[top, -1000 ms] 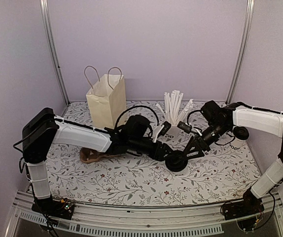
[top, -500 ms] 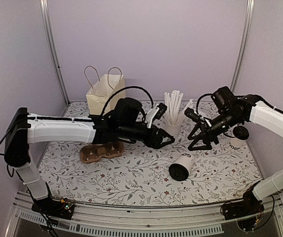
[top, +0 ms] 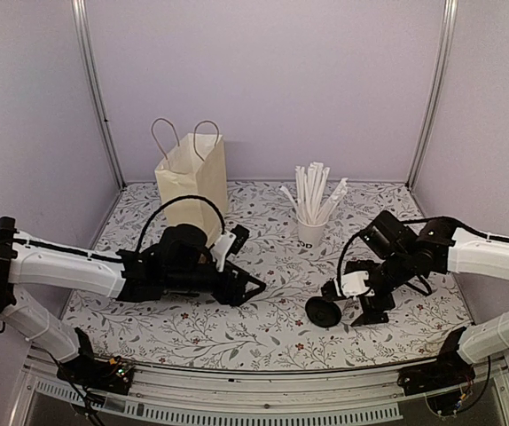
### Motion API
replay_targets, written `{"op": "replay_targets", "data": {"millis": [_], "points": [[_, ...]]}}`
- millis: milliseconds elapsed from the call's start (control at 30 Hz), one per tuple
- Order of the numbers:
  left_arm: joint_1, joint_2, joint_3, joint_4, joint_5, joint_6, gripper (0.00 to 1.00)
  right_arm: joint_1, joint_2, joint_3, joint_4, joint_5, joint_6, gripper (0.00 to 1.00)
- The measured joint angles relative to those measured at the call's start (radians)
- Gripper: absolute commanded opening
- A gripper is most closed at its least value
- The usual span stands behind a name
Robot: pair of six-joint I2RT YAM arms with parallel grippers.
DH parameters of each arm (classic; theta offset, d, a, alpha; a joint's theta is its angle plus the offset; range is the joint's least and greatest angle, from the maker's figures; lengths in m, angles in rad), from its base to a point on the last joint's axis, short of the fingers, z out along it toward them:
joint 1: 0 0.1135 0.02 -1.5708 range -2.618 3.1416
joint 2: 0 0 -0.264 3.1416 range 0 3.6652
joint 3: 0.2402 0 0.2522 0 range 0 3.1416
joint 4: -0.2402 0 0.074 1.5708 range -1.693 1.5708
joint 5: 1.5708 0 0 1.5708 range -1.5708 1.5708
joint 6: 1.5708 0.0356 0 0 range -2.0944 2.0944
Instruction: Pack the takeout coffee
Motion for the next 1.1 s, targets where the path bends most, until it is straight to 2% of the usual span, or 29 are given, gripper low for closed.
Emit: {"op": "replay_targets", "data": {"millis": [200, 567, 633, 800, 1100], "points": [[-0.081, -0.034, -0.058, 0.115, -0.035, 0.022, 0.68, 0.000, 0.060, -0.075, 0.142, 0.171, -0.138, 0.99], [-0.127, -0.024, -0.129, 0.257, -0.033, 0.027, 0.69, 0.002, 0.191, -0.128, 0.446, 0.260, -0.202, 0.99], [-0.127, -0.024, -0.147, 0.280, -0.034, 0.028, 0.69, 0.004, 0.212, -0.136, 0.462, 0.260, -0.202, 0.94], [-0.132, -0.028, -0.188, 0.337, -0.039, 0.046, 0.71, 0.016, 0.267, -0.133, 0.480, 0.253, -0.171, 0.76], [-0.140, -0.099, -0.254, 0.357, -0.072, 0.072, 0.75, 0.018, 0.257, -0.076, 0.465, 0.076, 0.004, 0.70]]}}
